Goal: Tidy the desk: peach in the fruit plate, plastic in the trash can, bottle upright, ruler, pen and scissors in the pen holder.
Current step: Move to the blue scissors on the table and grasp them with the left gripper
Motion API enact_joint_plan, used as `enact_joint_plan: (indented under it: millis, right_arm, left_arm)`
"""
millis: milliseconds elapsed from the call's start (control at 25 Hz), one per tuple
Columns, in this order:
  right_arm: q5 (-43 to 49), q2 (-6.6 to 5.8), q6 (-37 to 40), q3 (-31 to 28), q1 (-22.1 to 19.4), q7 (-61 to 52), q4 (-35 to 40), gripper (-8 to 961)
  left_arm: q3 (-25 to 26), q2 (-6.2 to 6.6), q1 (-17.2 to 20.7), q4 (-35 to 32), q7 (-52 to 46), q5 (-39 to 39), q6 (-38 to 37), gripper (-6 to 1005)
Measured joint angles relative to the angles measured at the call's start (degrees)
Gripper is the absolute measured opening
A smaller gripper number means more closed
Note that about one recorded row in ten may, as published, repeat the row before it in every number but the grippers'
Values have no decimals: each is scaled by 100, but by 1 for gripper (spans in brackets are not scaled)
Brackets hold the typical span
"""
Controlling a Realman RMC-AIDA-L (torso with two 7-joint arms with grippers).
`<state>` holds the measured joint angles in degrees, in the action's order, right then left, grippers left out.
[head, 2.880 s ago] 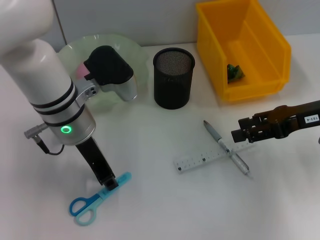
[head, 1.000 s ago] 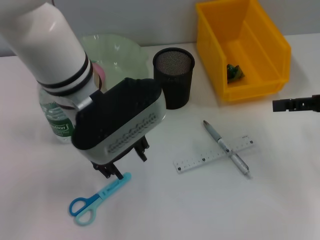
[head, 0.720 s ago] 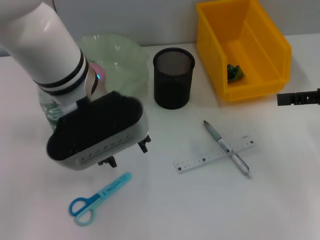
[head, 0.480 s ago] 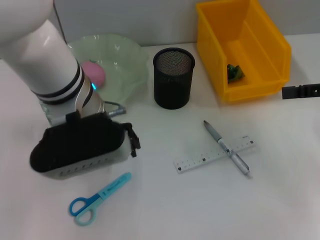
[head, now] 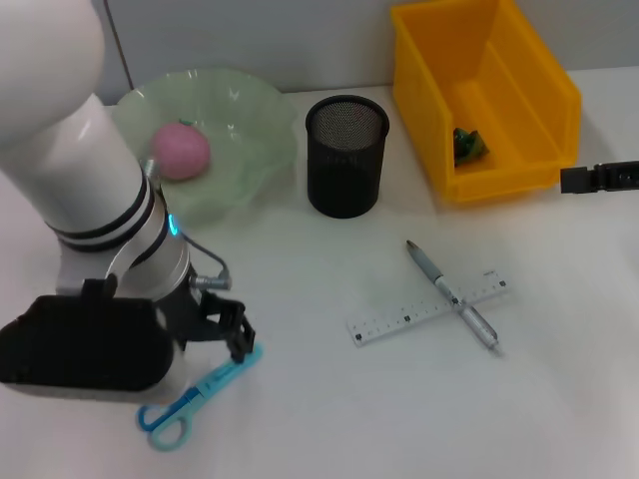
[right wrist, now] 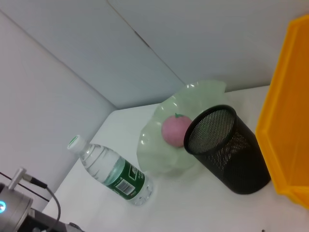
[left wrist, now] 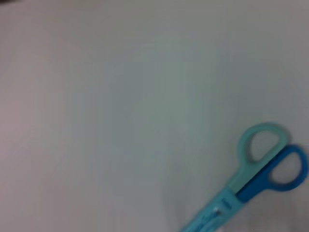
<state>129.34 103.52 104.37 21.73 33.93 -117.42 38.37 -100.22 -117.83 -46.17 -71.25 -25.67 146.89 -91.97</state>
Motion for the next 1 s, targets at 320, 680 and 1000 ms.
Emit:
enact_joint_plan:
  millis: [320, 680, 1000]
  right_arm:
    - [7, 50, -24, 24, -58, -20, -36, 724]
    - [16, 54, -25, 57, -71, 9, -51, 724]
    - [22, 54, 8, 64, -71, 81, -85, 725]
  left_arm:
    - [-389, 56, 42, 102, 691, -79, -20, 641]
    - [-622, 12, -84, 228, 1153, -146, -6, 621]
    - [-706, -20, -299, 502, 1340, -181, -16, 603]
